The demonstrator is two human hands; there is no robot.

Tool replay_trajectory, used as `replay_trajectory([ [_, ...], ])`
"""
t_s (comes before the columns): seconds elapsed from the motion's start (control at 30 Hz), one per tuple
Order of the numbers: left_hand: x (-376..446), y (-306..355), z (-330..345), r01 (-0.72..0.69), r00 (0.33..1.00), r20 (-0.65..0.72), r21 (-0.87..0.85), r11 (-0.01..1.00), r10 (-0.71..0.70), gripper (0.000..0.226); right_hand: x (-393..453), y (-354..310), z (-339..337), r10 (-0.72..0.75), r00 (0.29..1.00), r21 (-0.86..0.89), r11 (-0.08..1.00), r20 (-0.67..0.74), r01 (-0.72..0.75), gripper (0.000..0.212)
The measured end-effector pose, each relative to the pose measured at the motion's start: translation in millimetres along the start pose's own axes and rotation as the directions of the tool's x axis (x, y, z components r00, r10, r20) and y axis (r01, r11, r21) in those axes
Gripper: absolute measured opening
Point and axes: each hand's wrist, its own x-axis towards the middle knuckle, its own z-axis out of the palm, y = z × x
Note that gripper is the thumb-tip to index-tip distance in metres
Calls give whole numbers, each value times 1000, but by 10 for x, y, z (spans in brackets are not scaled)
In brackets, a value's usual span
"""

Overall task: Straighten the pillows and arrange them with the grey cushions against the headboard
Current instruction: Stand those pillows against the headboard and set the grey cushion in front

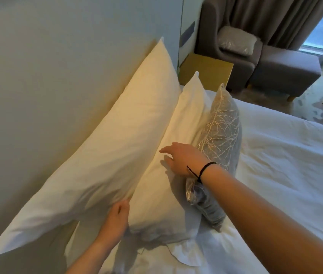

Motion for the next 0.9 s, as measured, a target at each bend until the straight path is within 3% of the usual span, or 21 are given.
replay_trajectory([
  [0.07, -19, -25, -24, 126, 992, 46, -208, 970, -119, 21, 154, -111, -3, -73, 992, -84, 993, 104, 82, 41],
  [0.13, -57, -80, -28, 153, 988, 79, -288, 945, -136, 22, 294, -233, 43, -107, 985, -204, 970, 139, 134, 38],
  [0.27, -32, -166, -37, -32, 999, 17, -132, 991, 34, 30, 497, -449, 227, -128, 987, -360, 920, 101, 156, 30],
  [0.37, -6, -149, -50, -86, 996, 2, -160, 983, 87, 30, 522, -539, 405, -143, 977, -378, 905, 160, 195, 25],
  [0.5, 3, -148, -4, -178, 978, 89, -122, 976, 189, 36, 507, -566, 548, -147, 931, -369, 888, 335, 273, 27],
  [0.63, -68, -128, 35, -296, 955, -7, -9, 955, 296, 24, 521, -586, 506, -221, 841, -395, 805, 494, 443, 29],
  [0.77, -181, -93, -24, -354, 912, -175, 121, 927, 371, 21, 542, -487, 393, -286, 881, -474, 757, 376, 449, 19],
  [0.9, -268, -109, -197, -392, 861, -272, 183, 902, 429, 21, 687, -237, 115, -295, 932, -412, 837, 212, 359, 21],
])
